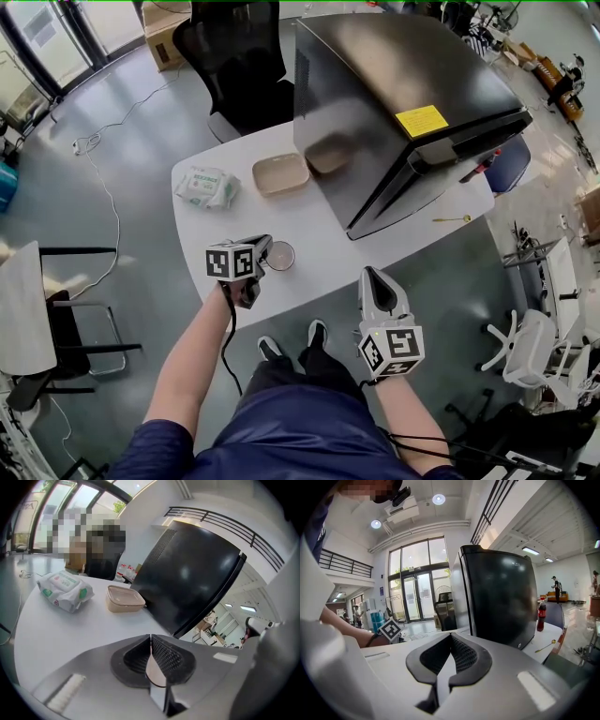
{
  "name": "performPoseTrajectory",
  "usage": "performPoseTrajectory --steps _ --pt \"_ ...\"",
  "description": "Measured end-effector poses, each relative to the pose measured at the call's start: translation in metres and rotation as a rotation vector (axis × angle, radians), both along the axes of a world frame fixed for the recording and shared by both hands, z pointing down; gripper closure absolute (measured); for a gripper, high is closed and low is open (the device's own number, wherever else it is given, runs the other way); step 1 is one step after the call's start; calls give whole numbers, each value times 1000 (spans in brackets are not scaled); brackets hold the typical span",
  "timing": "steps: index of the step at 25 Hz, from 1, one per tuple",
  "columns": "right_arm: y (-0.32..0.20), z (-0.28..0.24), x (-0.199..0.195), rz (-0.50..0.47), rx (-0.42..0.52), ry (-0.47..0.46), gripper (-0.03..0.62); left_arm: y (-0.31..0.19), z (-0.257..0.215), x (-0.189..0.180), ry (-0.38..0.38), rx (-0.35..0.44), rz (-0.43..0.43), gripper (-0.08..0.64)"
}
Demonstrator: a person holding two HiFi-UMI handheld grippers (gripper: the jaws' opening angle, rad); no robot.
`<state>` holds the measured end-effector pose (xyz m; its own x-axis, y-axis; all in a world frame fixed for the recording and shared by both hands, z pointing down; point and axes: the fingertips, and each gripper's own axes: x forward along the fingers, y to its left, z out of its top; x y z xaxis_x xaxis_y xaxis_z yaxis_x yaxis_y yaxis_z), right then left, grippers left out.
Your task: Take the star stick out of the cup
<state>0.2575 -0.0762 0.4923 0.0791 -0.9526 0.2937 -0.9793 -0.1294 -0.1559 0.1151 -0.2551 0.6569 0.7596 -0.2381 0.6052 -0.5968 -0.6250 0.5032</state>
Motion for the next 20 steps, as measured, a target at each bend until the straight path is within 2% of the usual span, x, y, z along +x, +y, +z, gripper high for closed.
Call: performPoseTrajectory --steps 11,20 --pt "-9 -4 -13 -43 9 4 586 2 -31 -7 173 -57 -90 549" --pt "-21 -13 -25 -89 21 20 586 -7 -56 -37 239 -37 -180 549"
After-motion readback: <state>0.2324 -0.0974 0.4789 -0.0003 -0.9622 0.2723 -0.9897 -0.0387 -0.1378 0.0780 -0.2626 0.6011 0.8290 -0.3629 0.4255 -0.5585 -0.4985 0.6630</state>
